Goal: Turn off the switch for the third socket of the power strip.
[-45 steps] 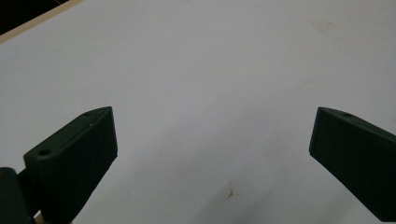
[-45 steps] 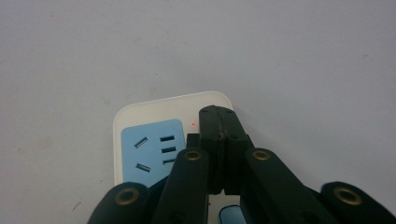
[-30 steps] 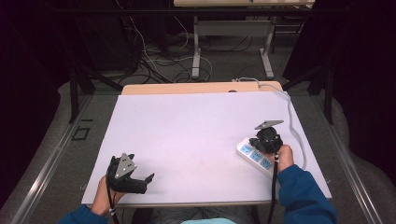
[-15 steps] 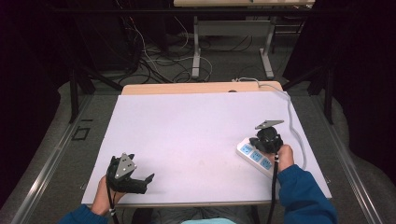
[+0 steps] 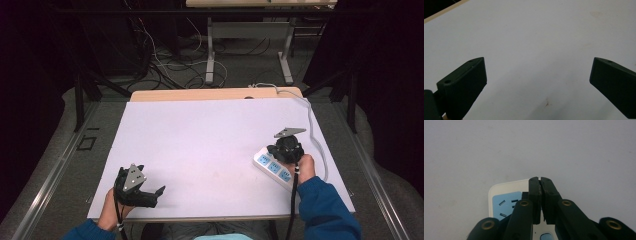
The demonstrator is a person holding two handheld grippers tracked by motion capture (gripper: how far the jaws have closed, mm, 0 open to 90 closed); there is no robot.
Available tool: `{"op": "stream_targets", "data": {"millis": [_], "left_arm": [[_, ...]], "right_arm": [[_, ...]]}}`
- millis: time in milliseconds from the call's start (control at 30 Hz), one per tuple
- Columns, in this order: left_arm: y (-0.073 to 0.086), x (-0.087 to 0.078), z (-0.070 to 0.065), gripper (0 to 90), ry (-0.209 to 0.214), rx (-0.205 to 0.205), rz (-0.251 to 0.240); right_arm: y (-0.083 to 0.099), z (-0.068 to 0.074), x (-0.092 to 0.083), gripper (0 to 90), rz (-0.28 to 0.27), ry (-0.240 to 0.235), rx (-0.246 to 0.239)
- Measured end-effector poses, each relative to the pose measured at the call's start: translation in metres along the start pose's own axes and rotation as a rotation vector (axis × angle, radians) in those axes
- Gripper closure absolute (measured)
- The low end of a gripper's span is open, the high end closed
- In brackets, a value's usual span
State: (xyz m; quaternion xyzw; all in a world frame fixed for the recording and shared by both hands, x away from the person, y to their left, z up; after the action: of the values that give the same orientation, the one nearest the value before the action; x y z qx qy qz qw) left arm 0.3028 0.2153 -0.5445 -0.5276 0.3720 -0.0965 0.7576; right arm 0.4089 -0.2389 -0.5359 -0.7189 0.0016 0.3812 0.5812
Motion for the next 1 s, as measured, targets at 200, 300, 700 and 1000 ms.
{"op": "stream_targets", "data": {"millis": [200, 300, 700, 1000], "left_arm": [[0.000, 0.000, 0.000, 0.7, 0.003, -0.009, -0.003], [0.000, -0.001, -0.001, 0.6, 0.005, -0.011, -0.003], [0.000, 0.000, -0.001, 0.6, 0.005, -0.013, -0.003], [0.001, 0.000, -0.001, 0.5, 0.006, -0.014, -0.002]], "right_arm": [[-0.004, 0.001, -0.004, 67.9, -0.026, -0.011, 0.001], [-0.006, 0.000, -0.006, 60.0, -0.032, -0.009, 0.008], [-0.007, 0.000, -0.012, 15.1, -0.055, -0.049, 0.008], [-0.008, 0.006, -0.016, 1.6, -0.063, -0.093, -0.004]]}}
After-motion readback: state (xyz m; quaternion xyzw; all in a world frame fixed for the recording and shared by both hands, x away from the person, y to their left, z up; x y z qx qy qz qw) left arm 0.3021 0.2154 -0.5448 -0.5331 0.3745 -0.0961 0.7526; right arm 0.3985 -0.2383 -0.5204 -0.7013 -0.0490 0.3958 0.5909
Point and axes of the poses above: each handheld gripper's, and its own axes: x roughly forward along the jaws, y roughly out of its underside, z roughly to its left, the point moved 3 cm from there along x, roughly forward along the jaws, and after that the axes turned 10 degrees about -z, right-handed, at the moved point
